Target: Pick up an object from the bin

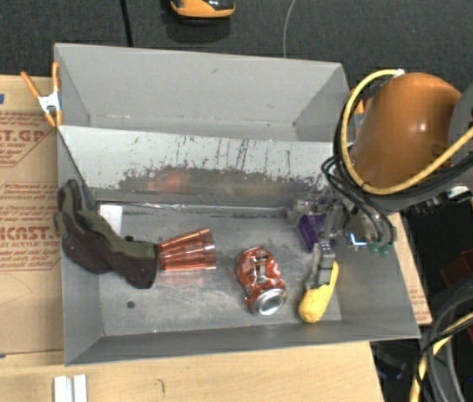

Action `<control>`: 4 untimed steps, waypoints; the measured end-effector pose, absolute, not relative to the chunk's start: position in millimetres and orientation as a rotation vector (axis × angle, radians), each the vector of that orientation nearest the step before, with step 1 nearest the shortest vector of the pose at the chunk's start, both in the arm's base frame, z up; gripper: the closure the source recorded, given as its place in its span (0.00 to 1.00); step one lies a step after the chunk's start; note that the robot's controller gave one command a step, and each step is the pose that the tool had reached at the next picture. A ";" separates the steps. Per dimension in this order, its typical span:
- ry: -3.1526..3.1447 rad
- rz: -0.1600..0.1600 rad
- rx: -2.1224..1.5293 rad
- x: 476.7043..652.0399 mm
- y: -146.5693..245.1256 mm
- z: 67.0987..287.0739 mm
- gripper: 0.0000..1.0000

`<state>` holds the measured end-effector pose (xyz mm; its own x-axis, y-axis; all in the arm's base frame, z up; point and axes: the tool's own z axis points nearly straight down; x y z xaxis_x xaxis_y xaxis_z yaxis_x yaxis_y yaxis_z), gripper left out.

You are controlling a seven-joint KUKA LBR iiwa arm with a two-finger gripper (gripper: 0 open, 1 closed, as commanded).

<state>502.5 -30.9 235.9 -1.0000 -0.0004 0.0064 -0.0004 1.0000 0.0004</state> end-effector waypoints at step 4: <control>-3.143 0.000 0.012 492.7 -32.3 154.9 0.00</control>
Offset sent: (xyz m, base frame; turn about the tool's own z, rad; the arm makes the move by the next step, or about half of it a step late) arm 0.0014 0.0215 -0.0820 -0.2092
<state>492.7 -32.3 154.9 -1.0000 -0.0079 -0.0010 -0.0079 1.0000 0.0000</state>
